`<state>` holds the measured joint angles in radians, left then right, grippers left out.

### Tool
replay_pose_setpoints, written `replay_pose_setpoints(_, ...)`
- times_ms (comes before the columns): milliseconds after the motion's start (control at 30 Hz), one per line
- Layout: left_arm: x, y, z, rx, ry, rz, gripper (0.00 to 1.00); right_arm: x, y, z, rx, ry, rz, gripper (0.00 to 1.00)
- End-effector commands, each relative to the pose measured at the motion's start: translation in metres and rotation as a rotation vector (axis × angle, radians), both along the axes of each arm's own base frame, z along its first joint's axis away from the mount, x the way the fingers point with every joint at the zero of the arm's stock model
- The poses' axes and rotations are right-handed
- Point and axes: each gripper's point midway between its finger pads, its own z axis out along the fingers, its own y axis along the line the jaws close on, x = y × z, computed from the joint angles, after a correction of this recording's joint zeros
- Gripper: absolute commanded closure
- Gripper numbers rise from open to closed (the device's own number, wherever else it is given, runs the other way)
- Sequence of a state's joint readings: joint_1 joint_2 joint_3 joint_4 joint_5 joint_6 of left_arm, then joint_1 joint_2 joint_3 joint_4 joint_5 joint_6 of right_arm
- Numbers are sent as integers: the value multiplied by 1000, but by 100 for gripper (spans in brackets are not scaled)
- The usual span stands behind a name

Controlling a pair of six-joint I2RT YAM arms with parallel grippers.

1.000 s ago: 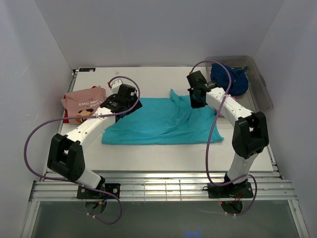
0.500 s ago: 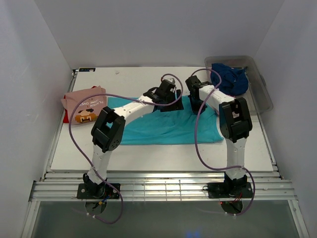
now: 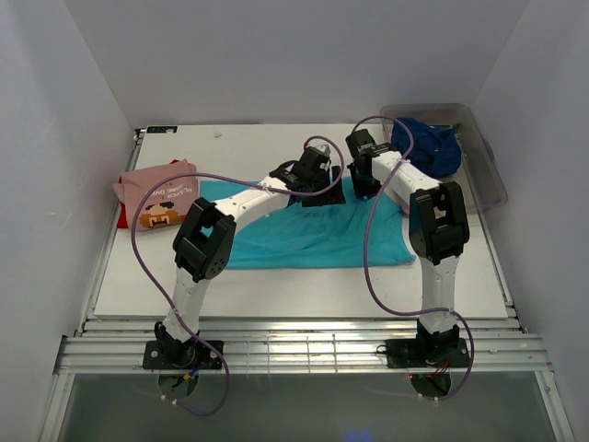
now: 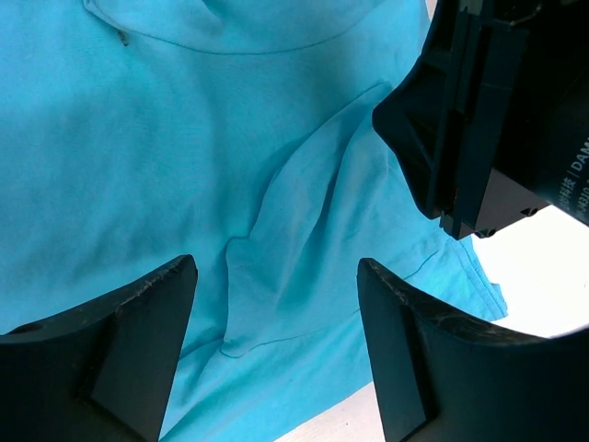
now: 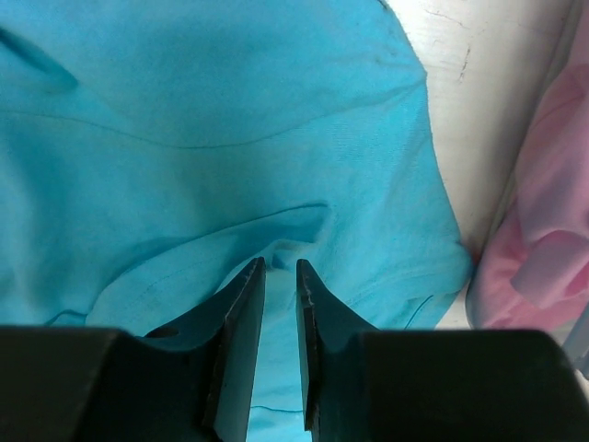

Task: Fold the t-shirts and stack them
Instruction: Fold the flattened tshirt in 1/3 of the way

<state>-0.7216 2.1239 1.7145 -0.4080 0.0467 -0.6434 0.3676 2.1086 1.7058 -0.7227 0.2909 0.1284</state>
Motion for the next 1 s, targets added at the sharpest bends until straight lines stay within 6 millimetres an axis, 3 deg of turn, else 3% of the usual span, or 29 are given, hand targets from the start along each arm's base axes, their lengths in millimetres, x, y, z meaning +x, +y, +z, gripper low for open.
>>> replay_pose_setpoints(0, 3, -9, 3, -25, 2, -12, 19, 12, 8, 24, 56, -64, -3, 74)
replay_pose_setpoints(167, -1, -16, -10, -29, 30, -20, 25, 5, 8, 25, 68, -60, -15, 74)
replay_pose_setpoints(233, -3, -22, -13, -34, 33, -32, 35, 3, 8, 29, 82, -73, -26, 74)
replay_pose_setpoints(333, -5, -27, -21, -28, 43, -40, 43, 0, 8, 39, 98, -99, -28, 74)
replay_pose_setpoints(667, -11, -35, -35, -16, 58, -52, 56, -10, -2, 45, 74, -111, -37, 74)
replay_pose_setpoints(767, -11, -34, -34, -13, 53, -44, 77, -13, -1, 43, 76, -107, -34, 74)
replay_pose_setpoints(800, -8, -33, -31, -9, 43, -28, 90, -15, -2, 41, 77, -100, -34, 75)
replay_pose_setpoints(833, -7, -31, -29, -7, 36, -17, 95, -16, -1, 41, 79, -99, -31, 75)
replay_pose_setpoints(967, 6, -25, -5, -3, -33, 33, 98, -16, 2, 36, 95, -94, -25, 75)
